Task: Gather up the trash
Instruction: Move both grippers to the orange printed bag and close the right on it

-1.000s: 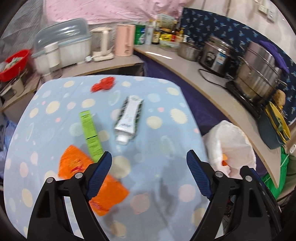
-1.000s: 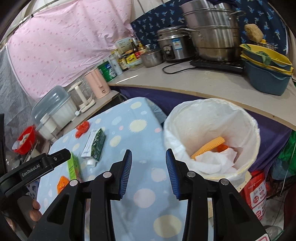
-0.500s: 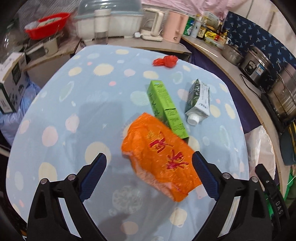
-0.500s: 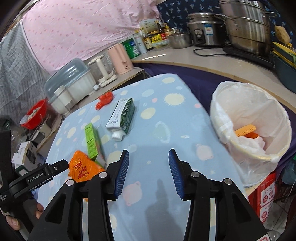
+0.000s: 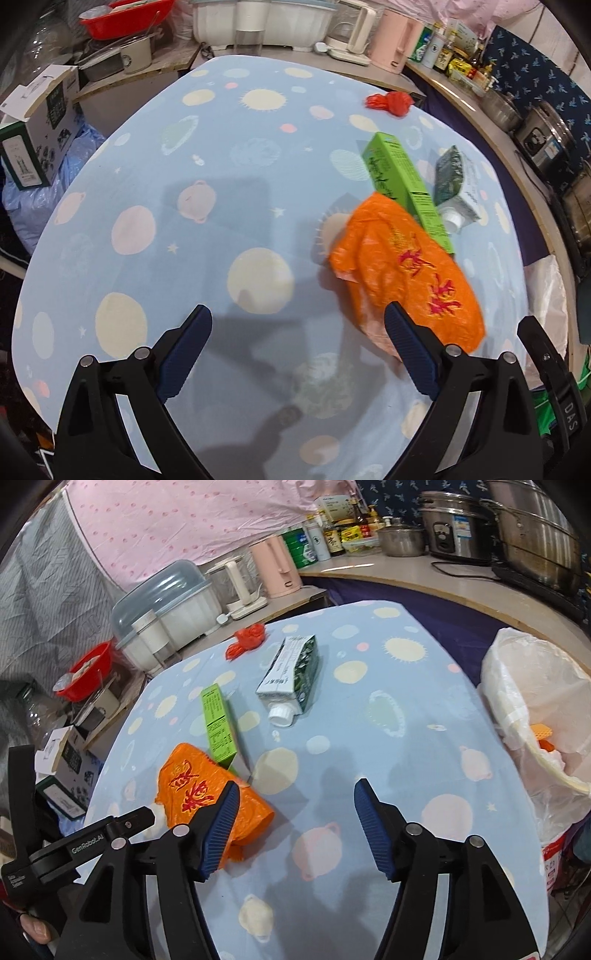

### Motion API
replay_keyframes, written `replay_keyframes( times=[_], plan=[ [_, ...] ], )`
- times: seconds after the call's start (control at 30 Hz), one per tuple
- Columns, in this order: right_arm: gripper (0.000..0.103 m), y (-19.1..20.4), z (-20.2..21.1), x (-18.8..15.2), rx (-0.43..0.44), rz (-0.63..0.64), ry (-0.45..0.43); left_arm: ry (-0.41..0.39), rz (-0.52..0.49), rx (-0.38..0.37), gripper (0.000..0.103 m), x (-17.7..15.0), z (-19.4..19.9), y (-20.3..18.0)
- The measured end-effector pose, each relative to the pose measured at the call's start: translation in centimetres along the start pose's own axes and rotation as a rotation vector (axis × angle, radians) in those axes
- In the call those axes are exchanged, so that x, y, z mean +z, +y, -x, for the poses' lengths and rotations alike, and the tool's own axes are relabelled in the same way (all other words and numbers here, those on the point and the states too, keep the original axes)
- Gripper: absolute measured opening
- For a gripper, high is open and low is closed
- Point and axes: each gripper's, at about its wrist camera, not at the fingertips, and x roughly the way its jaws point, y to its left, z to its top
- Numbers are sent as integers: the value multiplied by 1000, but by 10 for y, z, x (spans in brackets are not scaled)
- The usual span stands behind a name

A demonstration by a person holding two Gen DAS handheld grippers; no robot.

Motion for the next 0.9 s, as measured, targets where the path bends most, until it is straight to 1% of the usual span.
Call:
replay_keyframes(
  times=[0.27, 0.43, 0.7, 0.8, 0.83, 0.9],
  plan=[
    [67, 19, -29, -5, 60, 28, 63, 20, 0, 22, 90, 7, -15, 8],
    [67, 30, -46, -4, 80, 56, 91, 44, -10, 27, 90, 10, -27, 6],
    [67, 35, -66, -7, 111, 66, 135, 75, -29, 40, 90, 8, -43, 4],
    [57, 37, -68, -9, 129, 74, 145, 68, -48, 50, 90, 7, -43, 2],
    [49, 37, -67, -9, 136, 80, 147, 68, -49, 50, 90, 7, -43, 2],
    [46, 37, -63, -11, 143, 93, 140, 68, -47, 46, 90, 7, -42, 2]
  ],
)
